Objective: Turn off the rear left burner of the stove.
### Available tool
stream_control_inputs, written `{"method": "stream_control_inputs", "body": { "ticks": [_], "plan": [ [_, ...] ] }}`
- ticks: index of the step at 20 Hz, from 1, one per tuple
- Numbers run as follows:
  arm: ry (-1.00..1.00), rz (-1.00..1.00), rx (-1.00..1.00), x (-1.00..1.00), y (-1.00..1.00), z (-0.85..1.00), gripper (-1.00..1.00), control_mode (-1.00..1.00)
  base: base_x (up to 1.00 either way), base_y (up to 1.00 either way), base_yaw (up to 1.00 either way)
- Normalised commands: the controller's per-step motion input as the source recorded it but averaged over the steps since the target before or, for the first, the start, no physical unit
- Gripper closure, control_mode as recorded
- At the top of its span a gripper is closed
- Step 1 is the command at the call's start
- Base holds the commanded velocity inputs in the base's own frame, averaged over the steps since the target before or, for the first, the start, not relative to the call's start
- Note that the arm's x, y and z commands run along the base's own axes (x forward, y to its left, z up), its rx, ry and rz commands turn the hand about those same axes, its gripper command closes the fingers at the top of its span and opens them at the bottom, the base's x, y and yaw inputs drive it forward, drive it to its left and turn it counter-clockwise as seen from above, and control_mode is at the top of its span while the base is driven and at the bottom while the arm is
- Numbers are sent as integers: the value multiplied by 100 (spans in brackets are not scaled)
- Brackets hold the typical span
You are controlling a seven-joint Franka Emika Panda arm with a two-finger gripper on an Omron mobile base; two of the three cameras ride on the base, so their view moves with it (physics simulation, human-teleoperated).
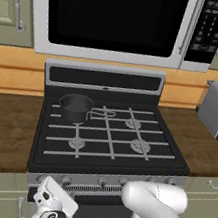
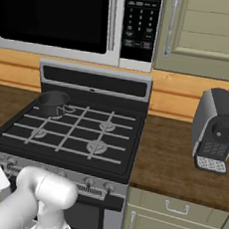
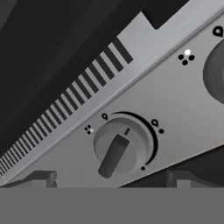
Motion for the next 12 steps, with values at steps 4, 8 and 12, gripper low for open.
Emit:
{"method": "stream_control_inputs", "body": {
  "ticks": [4, 8, 12],
  "plan": [
    [-2, 15, 1, 24, 0, -9, -100, -100, 0, 0, 0],
    [-2, 13, 3, 31, 0, -17, -100, -100, 0, 0, 0],
    [0, 11, 0, 19, 1, -15, -100, -100, 0, 0, 0]
  ]
}}
